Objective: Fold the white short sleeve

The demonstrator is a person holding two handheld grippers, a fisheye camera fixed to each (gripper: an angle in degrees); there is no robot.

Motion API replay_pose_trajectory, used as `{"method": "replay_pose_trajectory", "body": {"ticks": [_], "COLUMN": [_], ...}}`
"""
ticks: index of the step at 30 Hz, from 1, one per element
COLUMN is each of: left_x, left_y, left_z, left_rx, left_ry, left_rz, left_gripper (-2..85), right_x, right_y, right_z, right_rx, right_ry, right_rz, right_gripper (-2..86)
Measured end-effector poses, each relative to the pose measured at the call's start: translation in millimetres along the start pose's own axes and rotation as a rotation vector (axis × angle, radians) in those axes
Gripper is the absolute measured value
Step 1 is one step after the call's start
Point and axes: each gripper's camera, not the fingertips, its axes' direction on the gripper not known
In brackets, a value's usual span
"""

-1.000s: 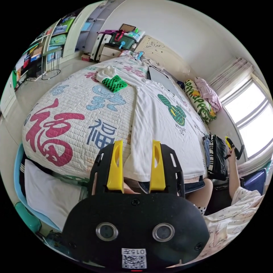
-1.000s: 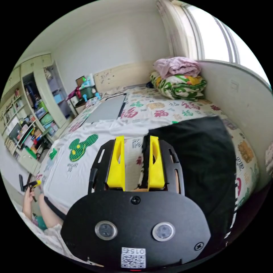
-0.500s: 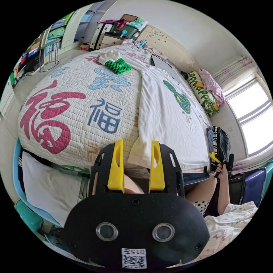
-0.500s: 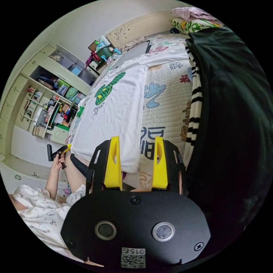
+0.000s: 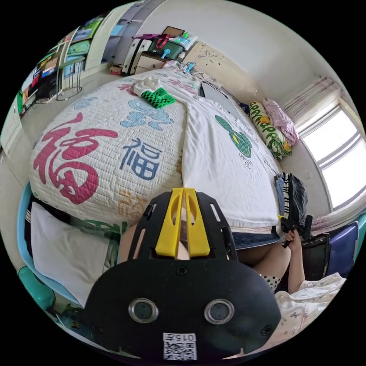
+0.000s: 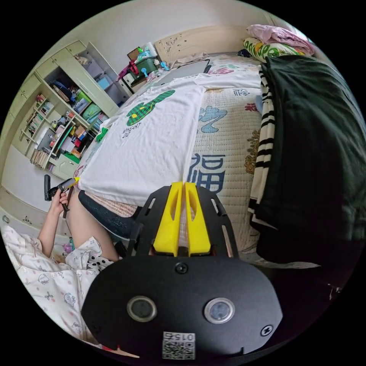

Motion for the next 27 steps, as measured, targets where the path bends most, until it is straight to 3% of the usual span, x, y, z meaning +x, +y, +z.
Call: {"method": "replay_pose_trajectory", "body": {"ticks": [8,15,27], "left_x": [46,150,263], "left_y": [-32,-79,-120], "left_z": [0,0,-10], "left_rx": [-0.106,-0.164,-0.181], "left_ry": [-0.082,-0.322,-0.544], "left_rz": [-0.024,0.101,0.241], "left_gripper": [-0.2,-0.3,-0.4], "right_x": [85,125,147], "right_y": [41,74,129], "right_z": [40,72,173], "right_rx": [-0.003,0.06,0.143], "right_ry": [0.02,0.084,0.499], "right_rz": [-0.043,-0.156,-0.462], "right_gripper": [0.1,0.2,0.2]}}
